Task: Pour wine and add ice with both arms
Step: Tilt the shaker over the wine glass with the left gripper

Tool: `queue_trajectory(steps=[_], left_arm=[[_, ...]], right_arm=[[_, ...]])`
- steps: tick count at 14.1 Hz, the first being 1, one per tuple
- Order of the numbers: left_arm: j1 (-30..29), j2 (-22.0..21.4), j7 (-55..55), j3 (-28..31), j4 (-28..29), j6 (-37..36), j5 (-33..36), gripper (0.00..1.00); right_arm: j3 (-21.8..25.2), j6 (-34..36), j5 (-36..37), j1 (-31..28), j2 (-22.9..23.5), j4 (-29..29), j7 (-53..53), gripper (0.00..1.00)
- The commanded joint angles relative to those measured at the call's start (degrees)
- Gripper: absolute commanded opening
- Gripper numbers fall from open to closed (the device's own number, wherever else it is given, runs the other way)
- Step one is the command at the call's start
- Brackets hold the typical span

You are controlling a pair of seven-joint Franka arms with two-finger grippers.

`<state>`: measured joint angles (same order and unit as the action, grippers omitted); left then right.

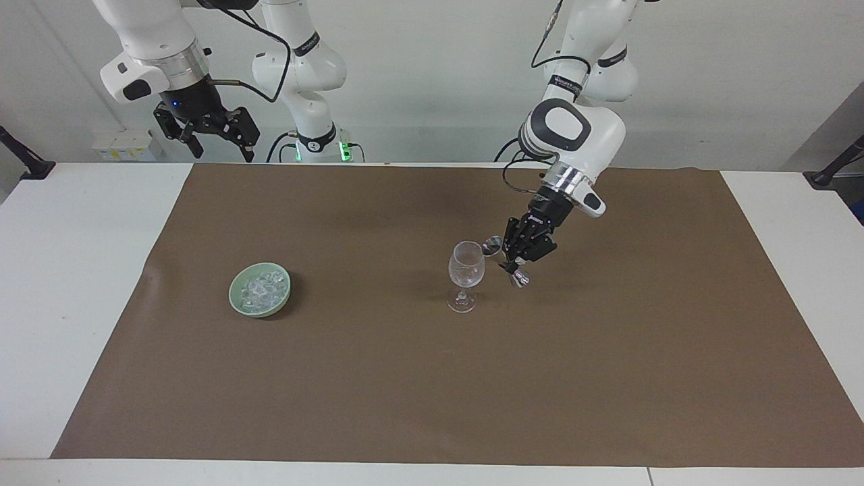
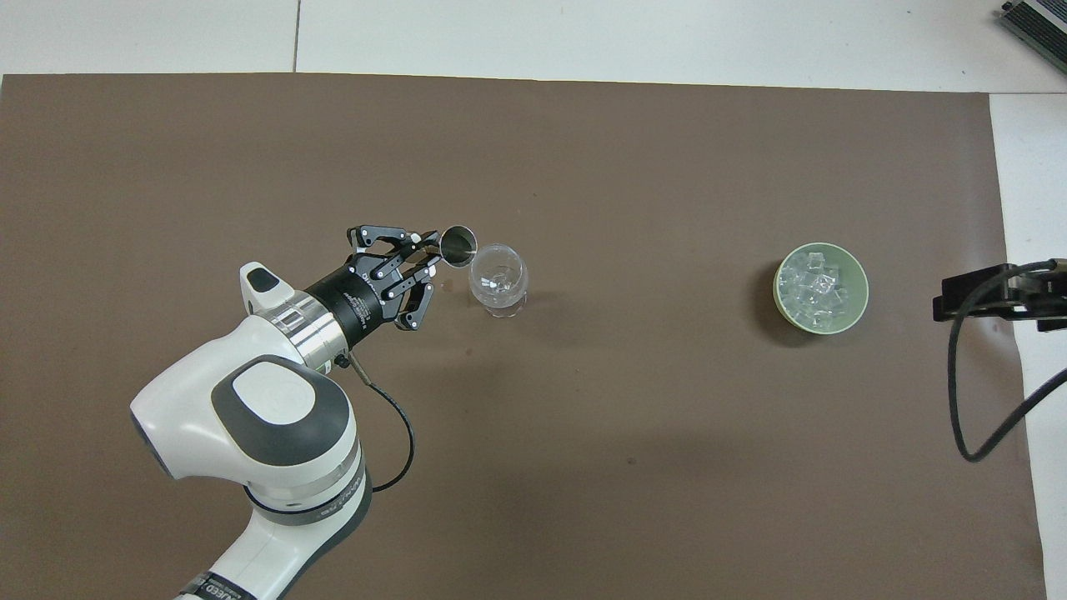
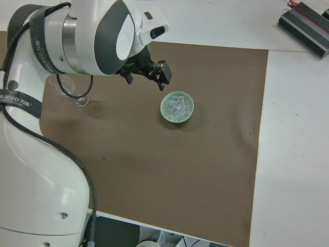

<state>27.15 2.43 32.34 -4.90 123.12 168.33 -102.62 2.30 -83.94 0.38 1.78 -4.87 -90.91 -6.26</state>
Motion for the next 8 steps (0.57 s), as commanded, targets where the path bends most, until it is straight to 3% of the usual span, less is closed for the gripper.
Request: queue_trajectory(steps=[1,8], left_arm=[[2.0,1.5,-1.7,0.4,-2.3,3.2,0.1,0.00],[2.1,1.9,-6.6,-0.5,-3.3,5.5,0.5,0.00]], right_arm=[[0.1,0.1,-0.9,-0.3,-1.3,-1.4,1.1,1.00],[0.0,0.1,-0.9,-0.3,-1.3,-1.3,1.1,1.00]])
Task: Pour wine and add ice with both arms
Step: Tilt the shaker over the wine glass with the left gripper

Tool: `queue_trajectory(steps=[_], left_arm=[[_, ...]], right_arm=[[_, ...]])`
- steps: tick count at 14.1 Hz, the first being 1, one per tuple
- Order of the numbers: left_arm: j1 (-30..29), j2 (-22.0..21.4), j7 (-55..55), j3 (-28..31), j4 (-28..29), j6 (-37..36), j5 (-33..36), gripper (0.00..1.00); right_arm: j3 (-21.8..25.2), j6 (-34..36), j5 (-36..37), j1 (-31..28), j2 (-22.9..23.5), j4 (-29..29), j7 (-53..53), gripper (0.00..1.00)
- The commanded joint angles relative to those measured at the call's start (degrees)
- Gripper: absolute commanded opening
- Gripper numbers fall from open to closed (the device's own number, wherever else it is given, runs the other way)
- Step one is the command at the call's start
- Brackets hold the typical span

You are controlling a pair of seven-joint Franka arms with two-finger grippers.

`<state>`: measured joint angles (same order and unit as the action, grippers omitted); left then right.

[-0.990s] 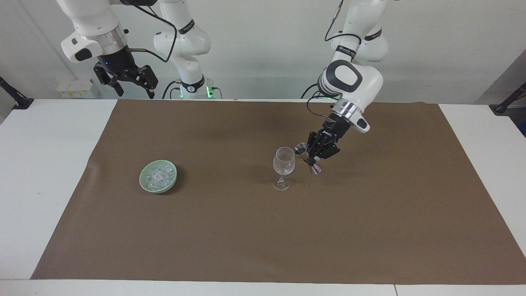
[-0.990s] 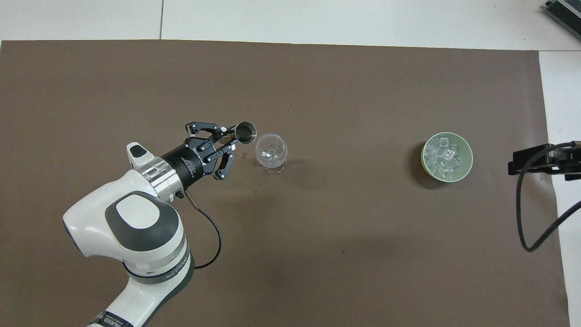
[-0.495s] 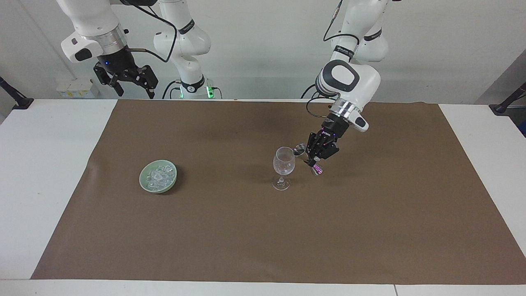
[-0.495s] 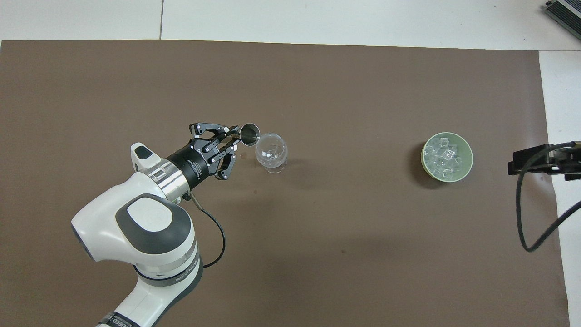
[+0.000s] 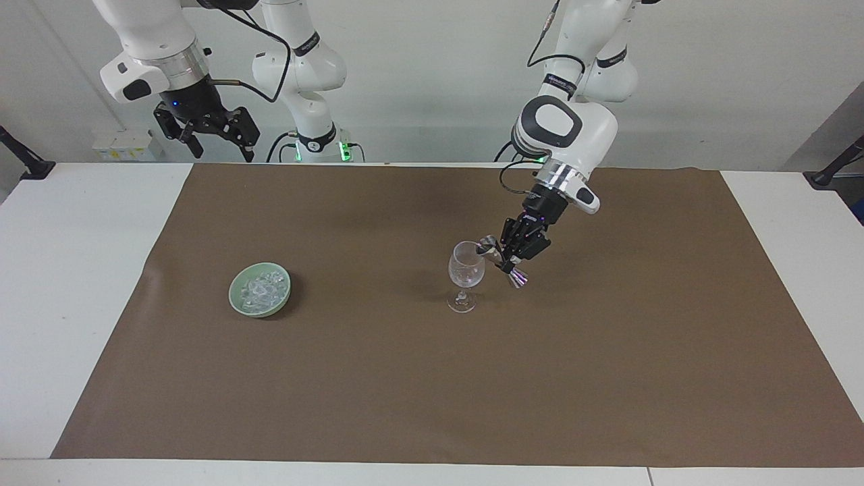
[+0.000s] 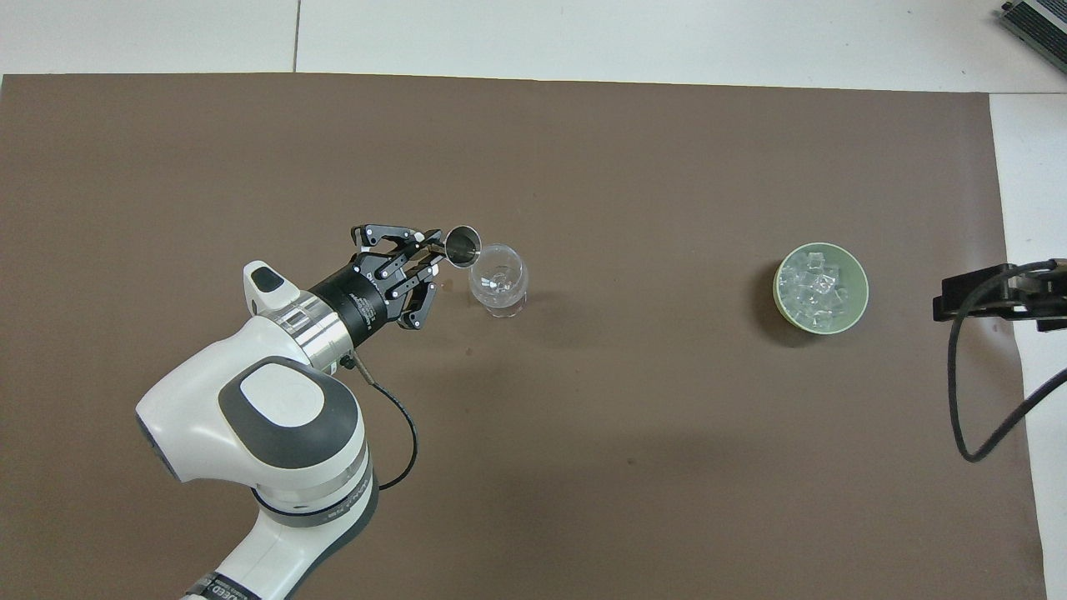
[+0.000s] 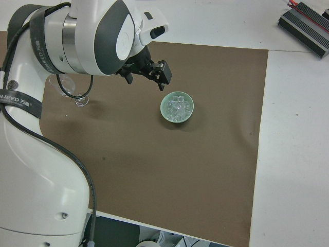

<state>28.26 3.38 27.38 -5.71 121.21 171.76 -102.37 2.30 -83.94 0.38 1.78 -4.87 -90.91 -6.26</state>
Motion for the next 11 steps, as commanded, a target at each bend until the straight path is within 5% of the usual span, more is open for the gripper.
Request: queue_trajectory(steps=[1,11], left_arm=[[1.0,1.2,-1.8,0.3,-1.4,2.2,0.2,0.00],[1.0,1.5,-7.1,-0.9,-2.5,4.6,0.3,0.00]], right_arm=[[0.1,0.1,-0.9,-0.3,-1.3,-1.3,1.1,1.00],[0.1,0.1,-0.9,-0.3,-1.3,-1.3,1.1,1.00]])
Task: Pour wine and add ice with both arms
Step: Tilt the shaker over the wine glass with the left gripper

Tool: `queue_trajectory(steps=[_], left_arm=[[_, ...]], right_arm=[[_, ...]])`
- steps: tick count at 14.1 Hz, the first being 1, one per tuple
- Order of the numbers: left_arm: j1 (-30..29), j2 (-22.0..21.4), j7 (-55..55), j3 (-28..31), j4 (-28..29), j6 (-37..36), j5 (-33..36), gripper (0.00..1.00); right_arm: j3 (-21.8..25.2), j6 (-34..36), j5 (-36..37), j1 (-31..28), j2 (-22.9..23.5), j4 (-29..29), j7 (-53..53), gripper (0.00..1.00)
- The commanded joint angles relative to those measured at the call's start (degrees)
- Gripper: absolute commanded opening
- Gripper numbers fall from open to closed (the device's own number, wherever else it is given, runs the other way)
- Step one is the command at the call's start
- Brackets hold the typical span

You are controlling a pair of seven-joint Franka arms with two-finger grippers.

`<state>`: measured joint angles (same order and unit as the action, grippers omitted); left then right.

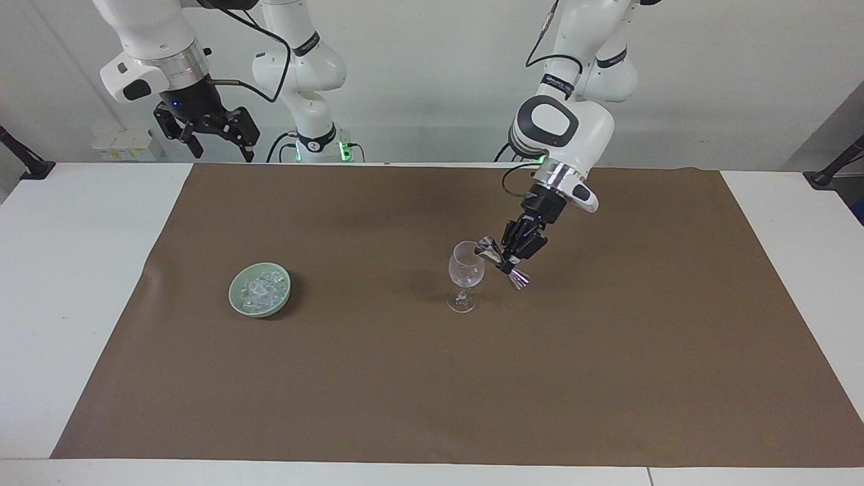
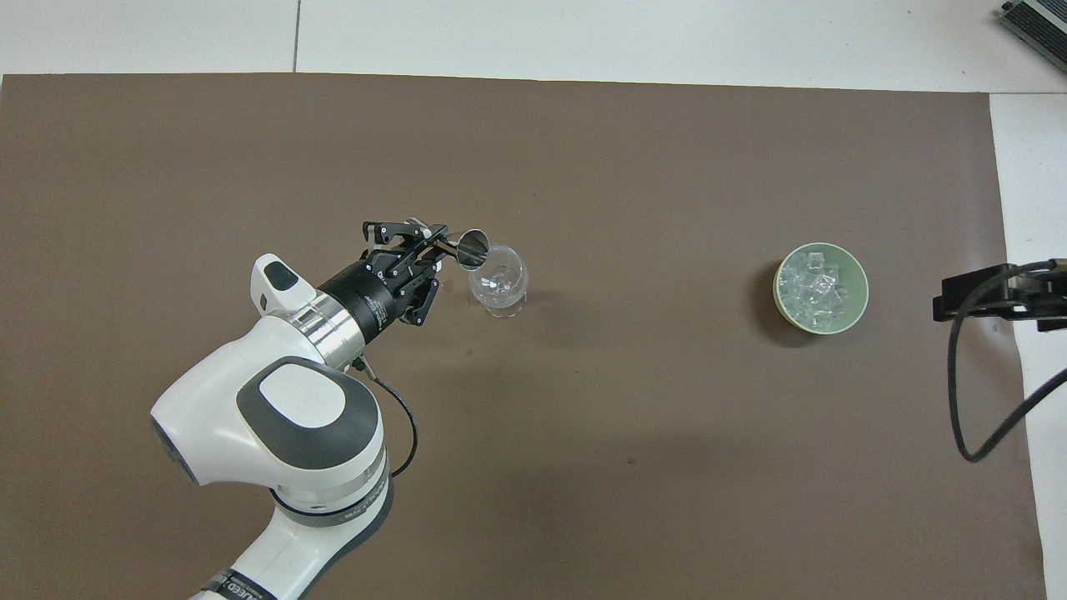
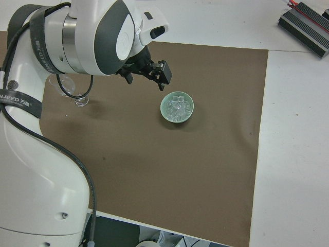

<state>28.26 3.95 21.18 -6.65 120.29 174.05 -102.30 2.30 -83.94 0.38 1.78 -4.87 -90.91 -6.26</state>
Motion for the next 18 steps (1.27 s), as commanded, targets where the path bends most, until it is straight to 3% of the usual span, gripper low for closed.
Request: queue_trajectory(steps=[1,18], left_arm=[[1.0,1.0,-1.1,-0.1,-1.6,2.6,0.3,0.00],[2.7,0.9,-8.6,-0.1,-1.5,5.3,0.3,0.00]], right_arm=[[0.1,0.1,-0.9,-0.3,-1.3,-1.3,1.1,1.00],[0.0,0.1,-0.9,-0.3,-1.3,-1.3,1.1,1.00]])
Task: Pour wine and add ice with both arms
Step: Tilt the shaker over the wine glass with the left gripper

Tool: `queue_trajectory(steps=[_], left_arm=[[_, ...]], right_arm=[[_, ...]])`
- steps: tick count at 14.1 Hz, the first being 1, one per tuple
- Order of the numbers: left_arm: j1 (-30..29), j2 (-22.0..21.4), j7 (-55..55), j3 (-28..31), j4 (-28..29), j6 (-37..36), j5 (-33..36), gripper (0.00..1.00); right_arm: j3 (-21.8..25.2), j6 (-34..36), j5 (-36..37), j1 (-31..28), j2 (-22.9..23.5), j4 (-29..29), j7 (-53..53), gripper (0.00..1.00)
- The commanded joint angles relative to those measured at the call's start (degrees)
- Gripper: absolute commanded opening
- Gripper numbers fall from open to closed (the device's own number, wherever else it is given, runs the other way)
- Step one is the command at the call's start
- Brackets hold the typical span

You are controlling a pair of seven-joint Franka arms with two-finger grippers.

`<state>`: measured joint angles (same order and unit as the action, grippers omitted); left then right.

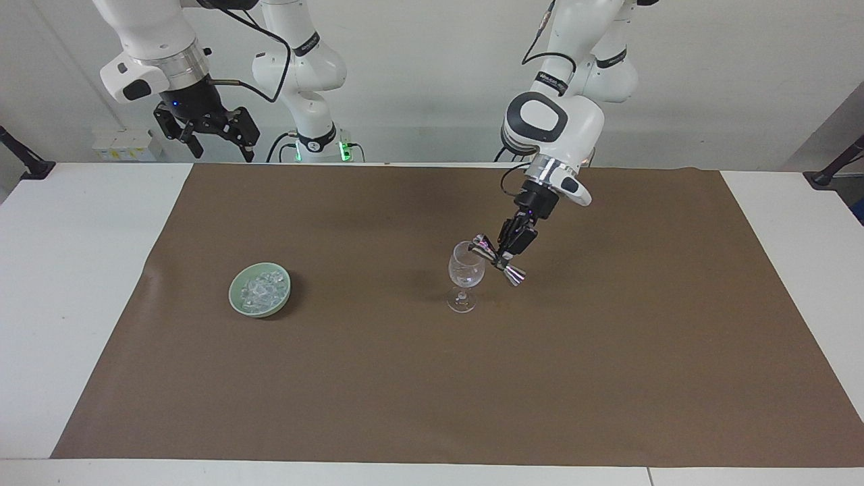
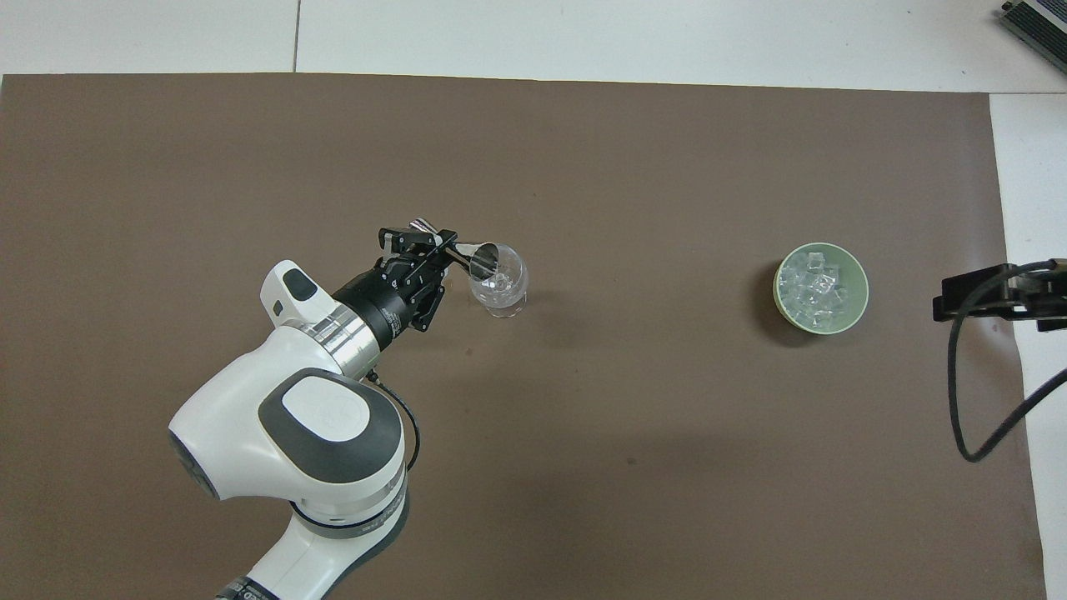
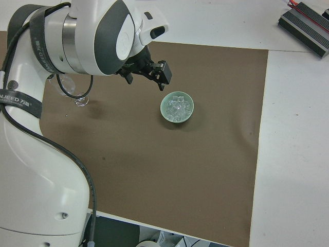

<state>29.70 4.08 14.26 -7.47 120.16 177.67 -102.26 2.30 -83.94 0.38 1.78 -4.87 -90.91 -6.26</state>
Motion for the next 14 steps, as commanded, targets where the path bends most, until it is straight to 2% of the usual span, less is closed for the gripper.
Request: queue_trajectory(steps=[1,14], left_arm=[[1.2,0.8,-2.1,0.7,-1.3,1.8,0.3,0.00],[1.2,1.3,-8.7,0.7,-2.5,2.4,1.3,0.00]], right_arm=[[0.1,0.1,-0.9,-0.3,-1.3,-1.3,1.1,1.00],[0.0,0.1,-0.9,-0.3,-1.3,-1.3,1.1,1.00]])
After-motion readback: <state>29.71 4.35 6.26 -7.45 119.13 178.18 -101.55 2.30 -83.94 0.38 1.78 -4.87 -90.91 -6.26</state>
